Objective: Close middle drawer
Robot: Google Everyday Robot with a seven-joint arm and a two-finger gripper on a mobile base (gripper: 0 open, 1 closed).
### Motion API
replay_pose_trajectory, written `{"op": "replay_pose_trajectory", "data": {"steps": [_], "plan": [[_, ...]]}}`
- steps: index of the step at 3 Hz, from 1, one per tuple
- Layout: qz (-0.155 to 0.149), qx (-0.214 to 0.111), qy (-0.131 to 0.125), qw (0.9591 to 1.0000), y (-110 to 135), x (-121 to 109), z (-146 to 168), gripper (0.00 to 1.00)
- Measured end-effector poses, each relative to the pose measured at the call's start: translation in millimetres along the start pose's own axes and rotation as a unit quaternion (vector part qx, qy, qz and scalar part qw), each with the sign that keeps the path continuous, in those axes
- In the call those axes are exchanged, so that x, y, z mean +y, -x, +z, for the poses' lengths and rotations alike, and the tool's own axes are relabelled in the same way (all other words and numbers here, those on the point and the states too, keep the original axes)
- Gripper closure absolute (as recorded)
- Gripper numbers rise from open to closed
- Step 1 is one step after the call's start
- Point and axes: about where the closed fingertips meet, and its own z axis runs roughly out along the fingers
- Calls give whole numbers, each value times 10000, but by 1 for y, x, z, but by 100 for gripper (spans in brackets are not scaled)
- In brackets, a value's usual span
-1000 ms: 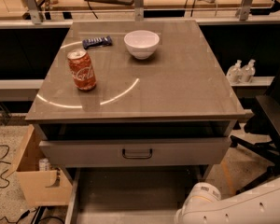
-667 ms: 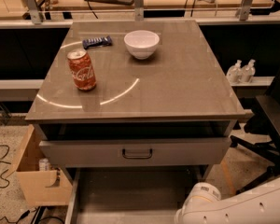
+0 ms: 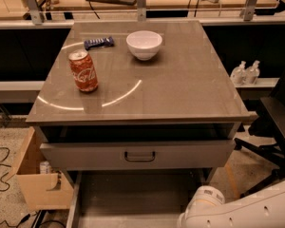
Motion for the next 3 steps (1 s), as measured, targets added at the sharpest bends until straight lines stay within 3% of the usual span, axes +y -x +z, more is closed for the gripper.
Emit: {"op": "replay_pose_trajectory", "data": {"steps": [1, 2, 3], "plan": [[0, 0, 0, 10000, 0, 0, 0, 13], [-1, 0, 6, 10000, 0, 1, 0, 0], [-1, 0, 7, 10000, 0, 1, 0, 0]]}}
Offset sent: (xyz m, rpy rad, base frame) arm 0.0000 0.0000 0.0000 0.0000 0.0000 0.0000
